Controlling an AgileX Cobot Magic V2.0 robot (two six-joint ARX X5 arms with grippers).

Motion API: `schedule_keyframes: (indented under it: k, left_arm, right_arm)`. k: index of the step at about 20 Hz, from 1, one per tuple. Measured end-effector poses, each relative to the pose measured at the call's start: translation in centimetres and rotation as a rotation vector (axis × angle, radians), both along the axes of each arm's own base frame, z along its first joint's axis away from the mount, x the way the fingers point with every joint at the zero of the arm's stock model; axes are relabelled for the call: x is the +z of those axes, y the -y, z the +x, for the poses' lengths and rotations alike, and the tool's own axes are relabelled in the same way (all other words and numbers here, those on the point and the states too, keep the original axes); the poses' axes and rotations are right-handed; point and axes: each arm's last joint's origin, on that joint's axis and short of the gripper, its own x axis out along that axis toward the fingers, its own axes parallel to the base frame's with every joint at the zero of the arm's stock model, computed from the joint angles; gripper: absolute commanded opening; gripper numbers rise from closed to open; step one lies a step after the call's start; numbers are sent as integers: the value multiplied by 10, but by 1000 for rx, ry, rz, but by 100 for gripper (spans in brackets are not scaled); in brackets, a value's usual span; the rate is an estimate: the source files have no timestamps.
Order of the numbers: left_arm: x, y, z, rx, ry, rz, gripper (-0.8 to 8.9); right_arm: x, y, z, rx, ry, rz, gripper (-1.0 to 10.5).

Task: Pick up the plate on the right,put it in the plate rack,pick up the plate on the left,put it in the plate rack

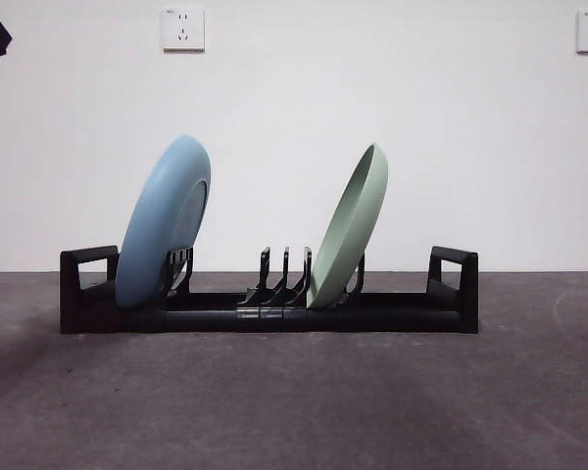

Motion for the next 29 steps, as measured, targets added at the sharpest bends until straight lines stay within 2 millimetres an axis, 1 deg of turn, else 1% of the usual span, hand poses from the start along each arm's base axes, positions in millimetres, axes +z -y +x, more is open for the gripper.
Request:
schedule_keyframes:
  k: [3,5,7,9,11,13,16,20,22,24,29]
  left_arm:
    - [-1,0,1,-1,-8,13,-4]
    - [1,-6,-7,19,16,32,-4]
    - [7,-17,-17,62,108,0,-4]
    - [2,-27,-26,99,215,-49,-4]
    - [-12,-34,-30,144,288,-74,-4]
    - [-37,-40,-33,191,313,-77,-4]
    - [-76,-46,-32,238,299,-76,-4]
    - [-116,-49,-27,281,248,-87,-4]
    - [-129,-49,-25,290,217,-97,-4]
    - [-137,-49,-23,295,198,-111,-4]
    - [-139,-49,-23,299,187,-123,-4]
  right_arm:
    - [0,0,0,0,0,0,5]
    - [0,0,0,0,0,0,5]
    - [0,0,0,0,-1,0,5]
    - [0,0,0,0,-1,0,5]
    - [0,0,0,0,0,0,5]
    - [0,0,0,0,-1,0,5]
    - [0,0,0,0,-2,0,5]
    - [0,0,0,0,-4,-1,5]
    - [0,0,0,0,-4,-1,5]
    - [0,0,0,0,-4,-1,5]
    - [-1,0,0,0,-6,-2,5]
